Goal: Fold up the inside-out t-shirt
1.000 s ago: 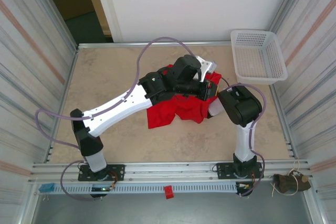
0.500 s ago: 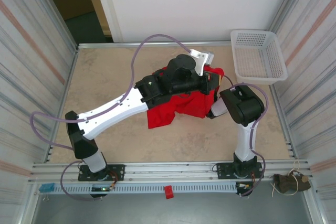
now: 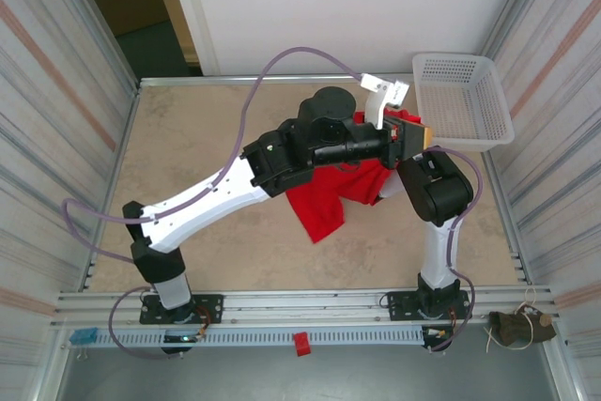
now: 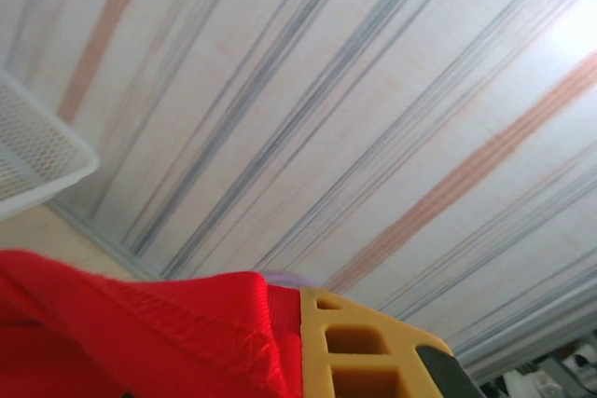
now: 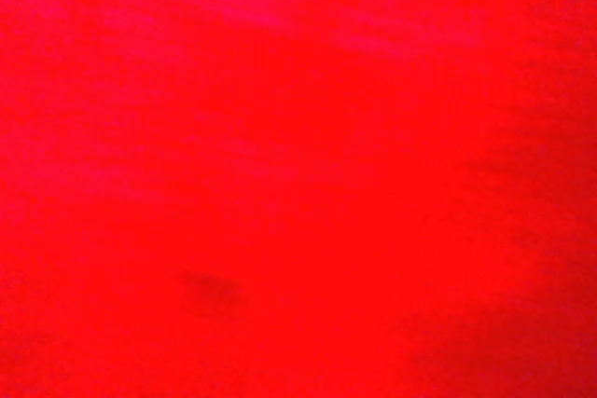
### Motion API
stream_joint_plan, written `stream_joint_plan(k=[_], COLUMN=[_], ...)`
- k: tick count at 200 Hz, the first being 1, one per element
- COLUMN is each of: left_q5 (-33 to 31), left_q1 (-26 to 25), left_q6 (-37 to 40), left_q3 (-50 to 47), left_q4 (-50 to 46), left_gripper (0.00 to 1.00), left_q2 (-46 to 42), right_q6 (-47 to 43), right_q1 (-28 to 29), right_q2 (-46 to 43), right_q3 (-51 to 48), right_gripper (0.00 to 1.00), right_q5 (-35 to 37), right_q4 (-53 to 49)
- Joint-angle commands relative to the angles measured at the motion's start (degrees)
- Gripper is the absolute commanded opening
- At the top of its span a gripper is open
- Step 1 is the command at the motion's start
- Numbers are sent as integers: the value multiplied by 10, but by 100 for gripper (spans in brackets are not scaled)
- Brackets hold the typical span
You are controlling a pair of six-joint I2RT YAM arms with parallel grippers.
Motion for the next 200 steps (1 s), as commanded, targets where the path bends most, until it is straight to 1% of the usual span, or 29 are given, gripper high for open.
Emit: stream_joint_plan(k=[1,11,27,37,44,49,73,77,84,123,146,160,172,200], left_q5=[55,55,54,51,50,48,52,54,55,53,42,34,24,-17], left_q1=[-7,-7,-7,-7,-7,-7,-7,-7,-7,-10,-10,-10,-10,-6], left_q6=[-15,-15,-13,-13,-13,-14,-20,-20,-21,-19,-13,-12,-13,-10], left_q3=[44,46,42,34,26,20,14,15,17,26,24,16,8,-20], left_q4=[37,38,35,36,39,42,58,59,63,67,62,63,63,63], left_gripper=[0,0,0,0,0,0,0,0,0,0,0,0,0,0], left_q2=[19,21,19,15,12,9,4,4,3,-7,-15,-22,-29,-53], right_q6=[-4,-6,-8,-9,-10,-12,-25,-24,-21,37,78,84,83,73], right_q1=[11,12,11,11,11,11,17,18,19,27,29,29,30,29], right_q2=[18,21,19,14,10,7,-4,-5,-6,4,18,24,27,30], right_q3=[15,14,3,-5,-8,-8,7,10,17,55,74,76,77,66], right_gripper=[63,66,74,76,82,83,85,88,88,88,80,70,64,30], right_q5=[25,44,87,110,128,136,180,190,206,307,329,327,325,306], right_q4=[-41,-60,-102,-126,-150,-166,-250,-265,-289,-442,-505,-505,-503,-461])
